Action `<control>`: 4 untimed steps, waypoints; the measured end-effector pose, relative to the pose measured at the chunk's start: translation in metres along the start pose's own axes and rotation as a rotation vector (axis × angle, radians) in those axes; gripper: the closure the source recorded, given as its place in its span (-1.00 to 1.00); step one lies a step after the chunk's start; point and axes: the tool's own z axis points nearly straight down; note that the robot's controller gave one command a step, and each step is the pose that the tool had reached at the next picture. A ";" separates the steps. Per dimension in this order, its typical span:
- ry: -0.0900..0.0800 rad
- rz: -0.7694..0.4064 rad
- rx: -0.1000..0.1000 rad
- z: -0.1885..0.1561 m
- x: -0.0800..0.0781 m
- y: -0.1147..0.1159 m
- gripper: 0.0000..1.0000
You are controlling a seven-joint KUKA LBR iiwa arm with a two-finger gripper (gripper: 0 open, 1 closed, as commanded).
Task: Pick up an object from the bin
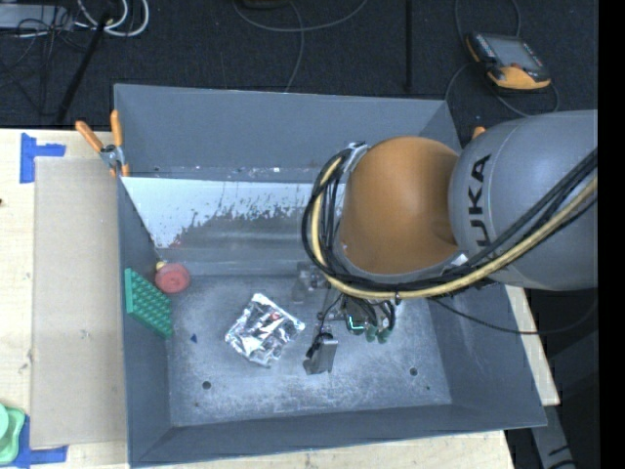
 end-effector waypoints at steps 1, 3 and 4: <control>-0.006 -0.238 0.000 0.131 -0.043 0.019 -1.00; -0.013 -0.746 0.001 0.091 -0.080 0.046 -1.00; -0.006 -0.973 0.003 0.128 -0.087 0.025 -1.00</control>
Offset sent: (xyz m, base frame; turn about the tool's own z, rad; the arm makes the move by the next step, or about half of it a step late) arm 0.0421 0.0184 -0.1275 -0.2369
